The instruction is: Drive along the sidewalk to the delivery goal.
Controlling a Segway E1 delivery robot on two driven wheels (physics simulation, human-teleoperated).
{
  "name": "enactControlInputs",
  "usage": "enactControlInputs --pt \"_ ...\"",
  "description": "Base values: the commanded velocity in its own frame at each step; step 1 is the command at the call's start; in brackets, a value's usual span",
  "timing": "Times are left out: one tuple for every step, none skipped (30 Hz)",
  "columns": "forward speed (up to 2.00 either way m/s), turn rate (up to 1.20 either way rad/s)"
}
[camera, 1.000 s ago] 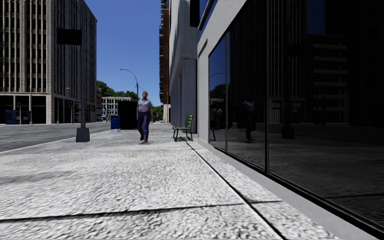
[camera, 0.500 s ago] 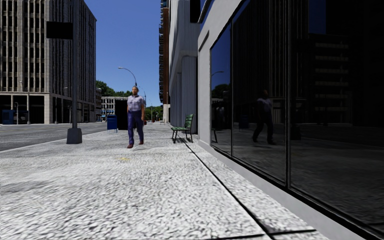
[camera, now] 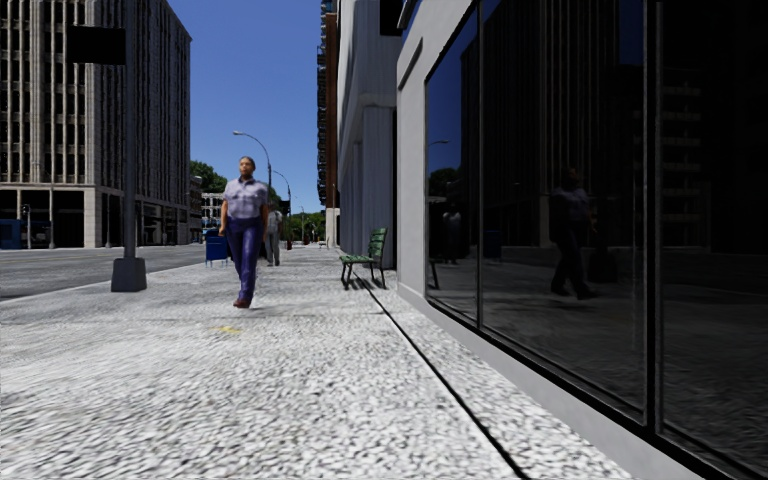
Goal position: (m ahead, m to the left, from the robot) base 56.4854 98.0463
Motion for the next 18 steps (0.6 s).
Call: enactControlInputs --pt "1.01 0.00" --pt "1.01 0.00" --pt "1.01 0.00" --pt "1.01 0.00" --pt "1.01 0.00" --pt "1.01 0.00" --pt "1.01 0.00" --pt "1.01 0.00" --pt "1.01 0.00" --pt "1.01 0.00" --pt "1.01 0.00" --pt "1.01 0.00" --pt "1.01 0.00" --pt "1.01 0.00" --pt "1.01 0.00" --pt "1.01 0.00" --pt "1.01 0.00" --pt "1.01 0.00"
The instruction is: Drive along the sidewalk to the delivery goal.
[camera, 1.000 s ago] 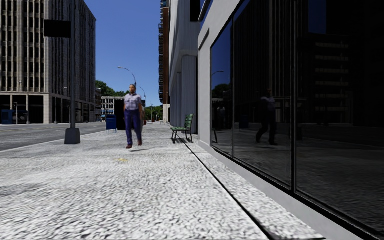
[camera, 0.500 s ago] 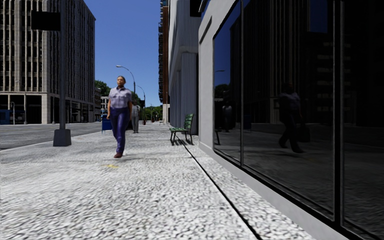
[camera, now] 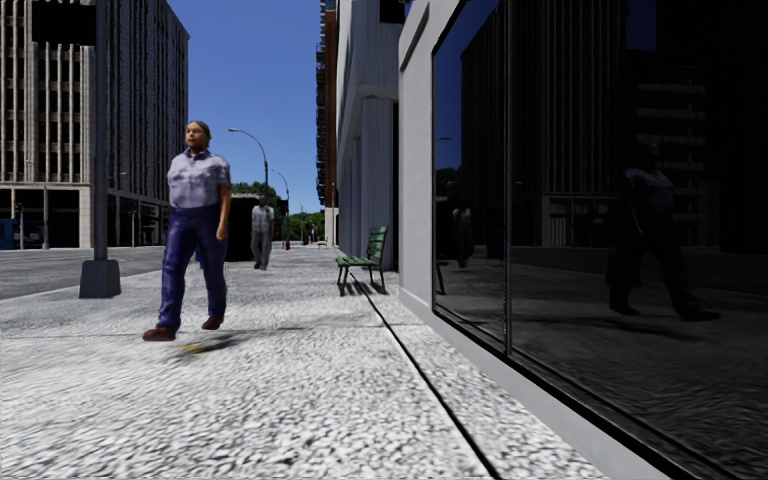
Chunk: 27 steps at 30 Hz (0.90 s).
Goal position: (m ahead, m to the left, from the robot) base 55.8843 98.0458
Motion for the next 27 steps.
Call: enactControlInputs --pt "1.01 0.00" --pt "1.01 0.00" --pt "1.01 0.00" --pt "1.01 0.00" --pt "1.01 0.00" --pt "1.01 0.00" --pt "1.01 0.00" --pt "1.01 0.00" --pt "1.01 0.00" --pt "1.01 0.00" --pt "1.01 0.00" --pt "1.01 0.00" --pt "1.01 0.00" --pt "1.01 0.00" --pt "1.01 0.00" --pt "1.01 0.00" --pt "1.01 0.00" --pt "1.01 0.00" --pt "1.01 0.00" --pt "1.01 0.00" --pt "1.01 0.00" --pt "1.01 0.00" --pt "1.01 0.00" --pt "1.01 0.00" --pt "1.01 0.00" --pt "1.01 0.00" --pt "1.01 0.00"
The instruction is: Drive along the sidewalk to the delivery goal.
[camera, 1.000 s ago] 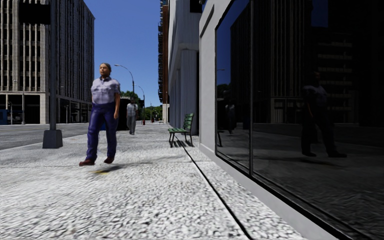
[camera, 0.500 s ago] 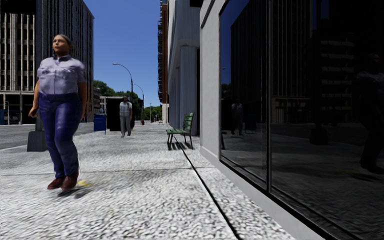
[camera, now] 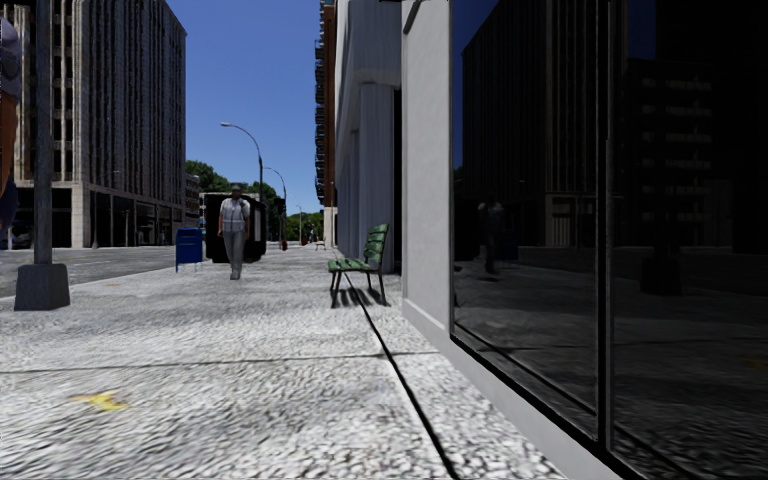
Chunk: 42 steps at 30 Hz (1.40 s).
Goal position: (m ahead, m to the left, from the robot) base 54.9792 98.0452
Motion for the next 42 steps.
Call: enactControlInputs --pt "1.01 0.00" --pt "1.01 0.00" --pt "1.01 0.24" --pt "1.01 0.44" --pt "1.01 0.51" --pt "1.01 0.62" --pt "1.01 0.66" --pt "1.01 0.66" --pt "1.01 0.68" --pt "1.01 0.68" --pt "1.01 0.68" --pt "1.01 0.68" --pt "1.01 0.68" --pt "1.01 0.61" --pt "1.01 0.61" --pt "1.01 0.35" --pt "1.01 0.19" --pt "1.01 0.09" --pt "1.01 0.05" --pt "1.01 0.05" --pt "1.01 0.03" --pt "1.01 0.01" --pt "1.01 0.00" --pt "1.01 0.00" --pt "1.01 0.00" --pt "1.01 0.00" --pt "1.01 0.00" --pt "1.01 0.00" --pt "1.01 0.00" --pt "1.01 0.00" --pt "1.01 0.00" --pt "1.01 0.00" --pt "1.01 0.00" --pt "1.01 0.10" --pt "1.01 0.54" --pt "1.01 0.80" --pt "1.01 1.20" --pt "1.01 1.20" --pt "1.01 1.20" --pt "1.01 1.20" --pt "1.01 1.17" --pt "1.01 0.71"
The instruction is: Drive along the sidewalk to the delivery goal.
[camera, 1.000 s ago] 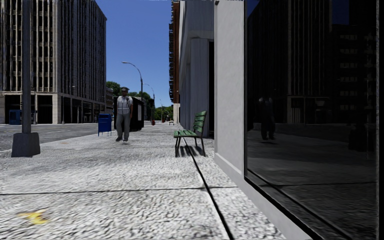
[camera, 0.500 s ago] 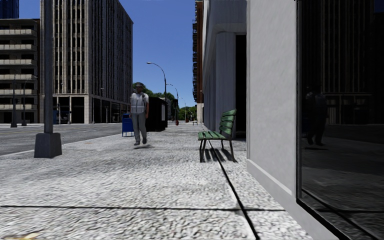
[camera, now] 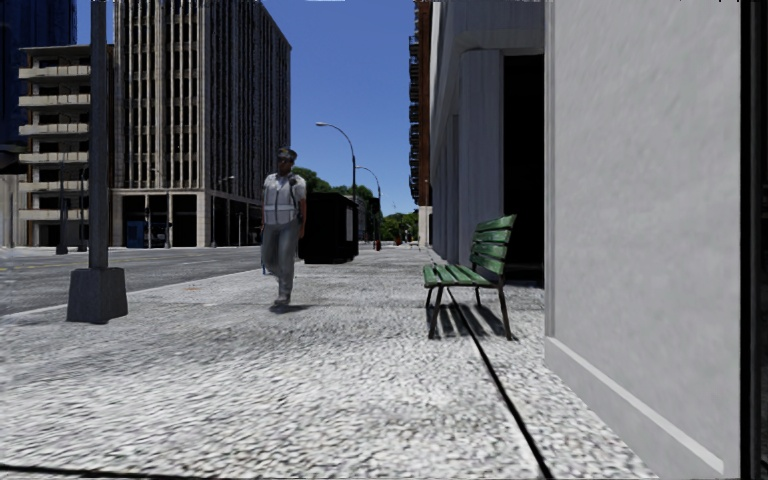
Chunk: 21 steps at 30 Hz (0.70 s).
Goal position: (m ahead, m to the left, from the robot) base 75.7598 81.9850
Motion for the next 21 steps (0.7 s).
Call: enactControlInputs --pt "1.01 0.66" --pt "1.01 0.64" --pt "1.01 0.64" --pt "1.01 0.63" --pt "1.01 0.52" --pt "1.01 0.39" --pt "1.01 0.21" --pt "1.01 0.21" --pt "1.01 0.08" --pt "1.01 0.05" --pt "1.01 0.03" --pt "1.01 0.00" --pt "1.01 0.00" --pt "1.01 0.00" --pt "1.01 0.00" --pt "1.01 0.00" --pt "1.01 0.00" --pt "1.01 0.00" --pt "1.01 0.00" --pt "1.01 0.00" --pt "1.01 0.00"
